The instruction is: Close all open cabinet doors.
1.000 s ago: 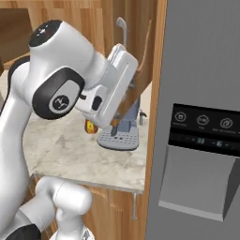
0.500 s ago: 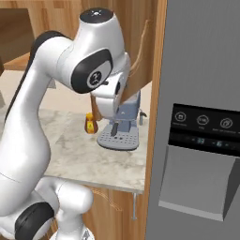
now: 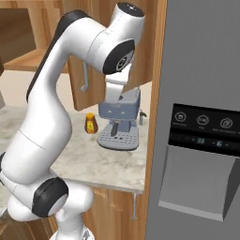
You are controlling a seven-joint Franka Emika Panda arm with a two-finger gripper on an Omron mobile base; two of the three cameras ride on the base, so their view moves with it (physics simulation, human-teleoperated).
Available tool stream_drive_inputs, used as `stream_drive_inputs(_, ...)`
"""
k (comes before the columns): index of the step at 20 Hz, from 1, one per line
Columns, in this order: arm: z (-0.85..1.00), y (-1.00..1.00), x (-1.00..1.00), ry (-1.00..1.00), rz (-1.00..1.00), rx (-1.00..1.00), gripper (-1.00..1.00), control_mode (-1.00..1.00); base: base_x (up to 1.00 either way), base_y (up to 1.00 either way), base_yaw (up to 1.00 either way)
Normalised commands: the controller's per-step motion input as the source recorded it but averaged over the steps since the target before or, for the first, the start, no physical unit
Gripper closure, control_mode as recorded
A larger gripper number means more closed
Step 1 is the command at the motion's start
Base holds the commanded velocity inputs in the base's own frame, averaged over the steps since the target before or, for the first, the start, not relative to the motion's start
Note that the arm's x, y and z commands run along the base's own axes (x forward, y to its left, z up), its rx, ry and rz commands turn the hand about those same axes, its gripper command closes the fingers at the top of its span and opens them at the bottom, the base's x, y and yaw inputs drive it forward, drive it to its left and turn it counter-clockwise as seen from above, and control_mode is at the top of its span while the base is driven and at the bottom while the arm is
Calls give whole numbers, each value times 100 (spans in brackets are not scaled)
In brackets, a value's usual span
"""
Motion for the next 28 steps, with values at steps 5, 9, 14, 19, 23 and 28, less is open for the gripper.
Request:
stream_drive_inputs(5,0,45,47,0,27,16,-100,-100,0,0,0)
stream_drive_inputs(9,0,46,51,0,20,15,-100,-100,0,0,0)
stream_drive_inputs(14,0,46,48,-7,10,10,-100,-100,0,0,0)
stream_drive_inputs(19,0,48,50,-15,1,4,-100,-100,0,0,0)
stream_drive_inputs(23,0,52,60,-13,0,0,-100,-100,0,0,0)
stream_drive_inputs(28,0,51,68,-10,-6,0,-100,-100,0,0,0)
